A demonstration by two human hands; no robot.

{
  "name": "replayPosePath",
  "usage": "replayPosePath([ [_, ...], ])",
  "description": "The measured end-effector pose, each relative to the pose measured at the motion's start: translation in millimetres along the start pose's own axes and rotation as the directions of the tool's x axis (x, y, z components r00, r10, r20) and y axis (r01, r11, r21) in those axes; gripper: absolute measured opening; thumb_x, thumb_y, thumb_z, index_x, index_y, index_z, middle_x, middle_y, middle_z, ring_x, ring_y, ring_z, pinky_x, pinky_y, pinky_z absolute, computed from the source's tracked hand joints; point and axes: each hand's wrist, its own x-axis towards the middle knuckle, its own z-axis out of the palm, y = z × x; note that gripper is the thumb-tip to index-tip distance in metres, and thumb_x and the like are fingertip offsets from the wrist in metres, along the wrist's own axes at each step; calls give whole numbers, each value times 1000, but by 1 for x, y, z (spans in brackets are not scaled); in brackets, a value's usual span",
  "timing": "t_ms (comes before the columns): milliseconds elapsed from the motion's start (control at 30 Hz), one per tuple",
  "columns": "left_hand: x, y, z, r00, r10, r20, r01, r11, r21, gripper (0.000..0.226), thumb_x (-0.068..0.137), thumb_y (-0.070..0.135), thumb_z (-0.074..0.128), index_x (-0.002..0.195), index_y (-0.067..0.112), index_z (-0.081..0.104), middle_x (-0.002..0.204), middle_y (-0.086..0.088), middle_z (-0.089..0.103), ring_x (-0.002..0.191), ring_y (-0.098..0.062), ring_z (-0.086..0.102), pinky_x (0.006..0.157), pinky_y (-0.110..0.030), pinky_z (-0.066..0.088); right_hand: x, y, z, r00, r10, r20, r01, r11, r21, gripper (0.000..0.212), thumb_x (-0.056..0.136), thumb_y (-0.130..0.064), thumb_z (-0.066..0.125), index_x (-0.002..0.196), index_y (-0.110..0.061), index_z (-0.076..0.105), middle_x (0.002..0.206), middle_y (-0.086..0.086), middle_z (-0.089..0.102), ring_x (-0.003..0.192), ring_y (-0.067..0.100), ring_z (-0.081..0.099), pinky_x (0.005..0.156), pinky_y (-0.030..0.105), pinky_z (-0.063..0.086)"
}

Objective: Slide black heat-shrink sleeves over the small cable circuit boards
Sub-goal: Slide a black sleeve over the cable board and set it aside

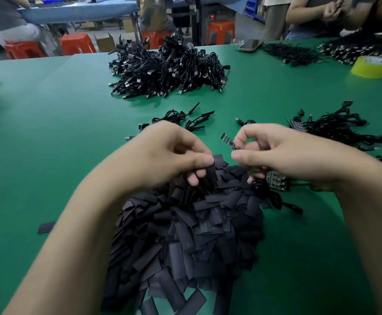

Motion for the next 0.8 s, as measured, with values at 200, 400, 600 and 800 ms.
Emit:
replayPosePath([
  [200,-9,5,-13,994,91,-61,-101,977,-189,20,84,23,71,100,12,76,73,-6,75,60,-12,69,60,-17,53,-10,-28,9,993,-108,45,98,978,185,35,84,-48,60,88,-17,76,65,-7,53,64,11,50,65,20,53],
  [400,-10,14,-10,968,211,-137,-208,977,35,21,82,26,81,103,23,80,77,6,78,69,-10,75,65,-20,57,-6,-31,14,987,-149,-53,157,965,211,23,89,-36,66,75,-22,76,71,3,57,65,15,50,62,23,53],
  [600,-15,22,-10,895,355,-269,-288,922,259,19,77,30,85,97,30,83,77,19,76,66,9,69,65,-11,54,-10,-37,11,984,-152,-89,164,975,151,34,88,-53,59,82,-23,76,67,-1,44,63,12,47,67,28,55],
  [800,-20,15,-18,873,359,-332,-287,926,247,20,79,32,83,99,29,81,74,16,77,61,4,69,61,-12,55,-14,-40,4,993,-55,-106,93,915,392,58,103,-56,40,93,-13,79,70,-5,31,62,14,31,55,23,48],
])
